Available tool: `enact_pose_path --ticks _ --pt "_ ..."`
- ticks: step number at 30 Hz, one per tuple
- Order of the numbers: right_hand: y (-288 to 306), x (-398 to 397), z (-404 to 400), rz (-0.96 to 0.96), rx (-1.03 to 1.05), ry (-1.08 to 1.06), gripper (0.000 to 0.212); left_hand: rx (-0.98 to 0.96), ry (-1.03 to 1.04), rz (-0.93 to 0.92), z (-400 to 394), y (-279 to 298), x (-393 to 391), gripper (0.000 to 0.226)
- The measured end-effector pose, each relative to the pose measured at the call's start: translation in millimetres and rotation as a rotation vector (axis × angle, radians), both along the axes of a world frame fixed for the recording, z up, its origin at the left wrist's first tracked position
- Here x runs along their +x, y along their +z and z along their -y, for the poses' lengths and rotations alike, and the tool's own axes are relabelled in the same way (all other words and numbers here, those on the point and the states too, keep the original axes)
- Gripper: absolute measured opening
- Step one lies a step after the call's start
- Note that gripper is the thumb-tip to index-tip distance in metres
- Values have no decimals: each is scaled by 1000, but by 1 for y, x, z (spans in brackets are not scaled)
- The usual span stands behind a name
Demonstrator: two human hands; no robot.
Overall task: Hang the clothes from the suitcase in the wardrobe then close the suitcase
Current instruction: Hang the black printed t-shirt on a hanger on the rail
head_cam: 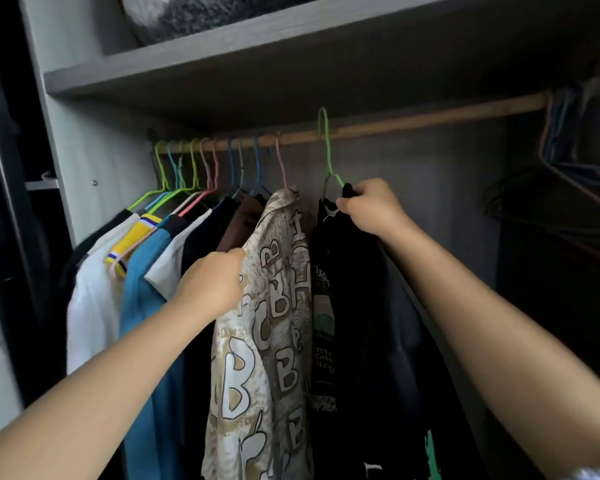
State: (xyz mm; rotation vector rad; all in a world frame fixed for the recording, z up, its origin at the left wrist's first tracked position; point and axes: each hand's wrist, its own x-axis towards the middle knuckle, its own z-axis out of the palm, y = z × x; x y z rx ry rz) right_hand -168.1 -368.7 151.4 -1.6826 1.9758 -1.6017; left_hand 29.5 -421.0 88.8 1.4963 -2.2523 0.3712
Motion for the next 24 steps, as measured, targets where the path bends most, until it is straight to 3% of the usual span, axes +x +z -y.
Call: enact_pose_path --ticks 3,8,13,17,20,24 --pt "5 8 6 -24 -11 -36 16 7 -35 6 0 3 1 35" --pt "18 23 12 -39 -43 -65 40 18 -73 37 4 5 8 33" --pt "20 32 26 -3 -31 -82 34 28 -86 51 5 4 7 34" --pt "3 45 39 -48 28 -97 16 34 -94 39 6 3 8 35" --pt "-7 51 49 -35 76 -108 31 28 -100 38 5 4 9 35" --pt "-9 61 58 -73 106 -114 33 25 -87 23 3 1 13 35"
